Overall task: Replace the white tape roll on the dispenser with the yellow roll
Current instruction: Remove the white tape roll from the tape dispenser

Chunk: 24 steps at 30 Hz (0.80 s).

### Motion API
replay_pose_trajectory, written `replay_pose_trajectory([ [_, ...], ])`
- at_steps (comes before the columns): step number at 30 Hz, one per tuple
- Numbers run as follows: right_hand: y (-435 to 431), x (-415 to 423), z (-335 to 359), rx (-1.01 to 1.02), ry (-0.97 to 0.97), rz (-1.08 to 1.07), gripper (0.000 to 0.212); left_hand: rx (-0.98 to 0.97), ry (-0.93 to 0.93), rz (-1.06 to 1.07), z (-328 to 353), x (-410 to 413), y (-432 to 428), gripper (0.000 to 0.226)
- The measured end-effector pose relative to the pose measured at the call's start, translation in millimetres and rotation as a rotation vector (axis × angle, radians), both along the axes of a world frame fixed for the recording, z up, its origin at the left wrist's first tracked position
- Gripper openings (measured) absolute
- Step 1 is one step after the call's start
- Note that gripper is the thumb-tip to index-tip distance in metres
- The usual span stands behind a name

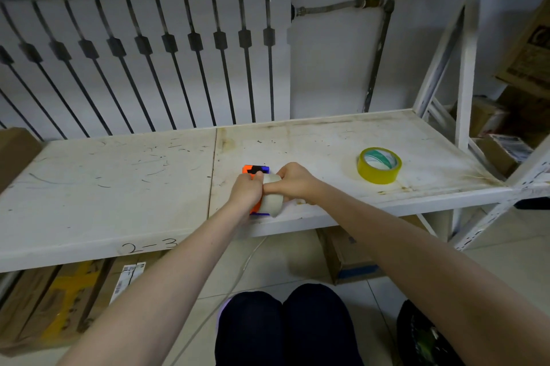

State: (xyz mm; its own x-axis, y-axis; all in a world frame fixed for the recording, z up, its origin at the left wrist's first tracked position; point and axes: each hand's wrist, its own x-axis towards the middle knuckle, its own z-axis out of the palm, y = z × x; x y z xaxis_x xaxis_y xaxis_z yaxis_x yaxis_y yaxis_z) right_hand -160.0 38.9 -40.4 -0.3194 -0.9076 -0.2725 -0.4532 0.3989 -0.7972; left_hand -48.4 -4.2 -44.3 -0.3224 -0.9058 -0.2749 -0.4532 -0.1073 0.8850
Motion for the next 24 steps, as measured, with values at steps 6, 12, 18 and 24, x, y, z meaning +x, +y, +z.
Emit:
replay_pose_trajectory([
  [6, 3, -4, -1, -0.018, 0.016, 0.091, 0.02, -0.065, -0.034, -0.032, -7, 1, 2, 0.042],
  [12, 19, 3, -6, -0.114, -0.04, 0.079, 0.041, 0.12, 0.173, 0.136, 1, 6, -2, 0.035],
  [18, 26, 30, -8, -0.361, 0.181, 0.015, 0.051, 0.276, 0.285, 0.183, 22, 6, -7, 0.026],
  [24, 25, 32, -9, -0.407, 0.301, -0.079, 0.057, 0.301, 0.373, 0.178, 22, 9, -11, 0.029],
])
